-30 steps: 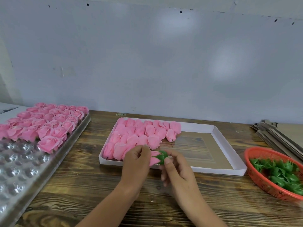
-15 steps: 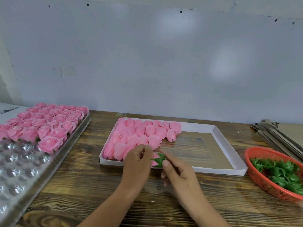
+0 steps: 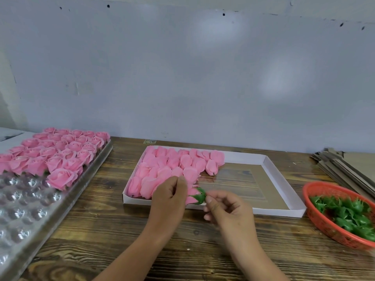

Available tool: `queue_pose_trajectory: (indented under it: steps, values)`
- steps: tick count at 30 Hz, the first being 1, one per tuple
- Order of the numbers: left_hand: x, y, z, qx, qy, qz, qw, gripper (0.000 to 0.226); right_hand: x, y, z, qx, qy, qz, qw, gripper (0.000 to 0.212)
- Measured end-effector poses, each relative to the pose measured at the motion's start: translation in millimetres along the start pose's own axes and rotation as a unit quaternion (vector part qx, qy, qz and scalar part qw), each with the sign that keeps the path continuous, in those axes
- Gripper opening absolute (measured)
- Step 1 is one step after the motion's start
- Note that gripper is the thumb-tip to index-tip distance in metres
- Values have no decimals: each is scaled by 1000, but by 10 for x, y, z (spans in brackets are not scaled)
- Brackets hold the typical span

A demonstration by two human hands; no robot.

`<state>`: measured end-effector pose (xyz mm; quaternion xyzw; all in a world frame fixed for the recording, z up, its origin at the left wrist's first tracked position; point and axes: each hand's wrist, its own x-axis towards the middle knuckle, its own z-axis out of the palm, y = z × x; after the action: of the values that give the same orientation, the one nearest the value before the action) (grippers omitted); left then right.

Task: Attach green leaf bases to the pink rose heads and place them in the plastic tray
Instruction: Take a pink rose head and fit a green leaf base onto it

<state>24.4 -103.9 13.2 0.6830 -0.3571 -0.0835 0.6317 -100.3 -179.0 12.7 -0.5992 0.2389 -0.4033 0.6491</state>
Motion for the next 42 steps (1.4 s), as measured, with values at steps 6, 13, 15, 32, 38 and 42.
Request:
queue_pose_trajectory:
  steps: [6,13,15,32,38,42]
  values:
    - [-19,21,0,16,19,35,999,43,-3,1,2,-40,-9,-7,999,21]
    - [6,-1,5,15,21,24,999,42,-53,-4,-14,-172,-68,-78,980,35]
    - [1,-14,20,17,13,24,999,41,-56,-13,-11,-205,-76,-92,971,41]
    - [-45,53,-7,73,34,137,987,39,-11,-39,-19,-24,-115,30,993,42]
    - [-54,71,-6,75,59,175,980,44,-48,-87,4,56,-101,22,993,42]
    - [-48,54,3,67,56,164,983,41,-68,-107,36,61,-69,-11,996,35]
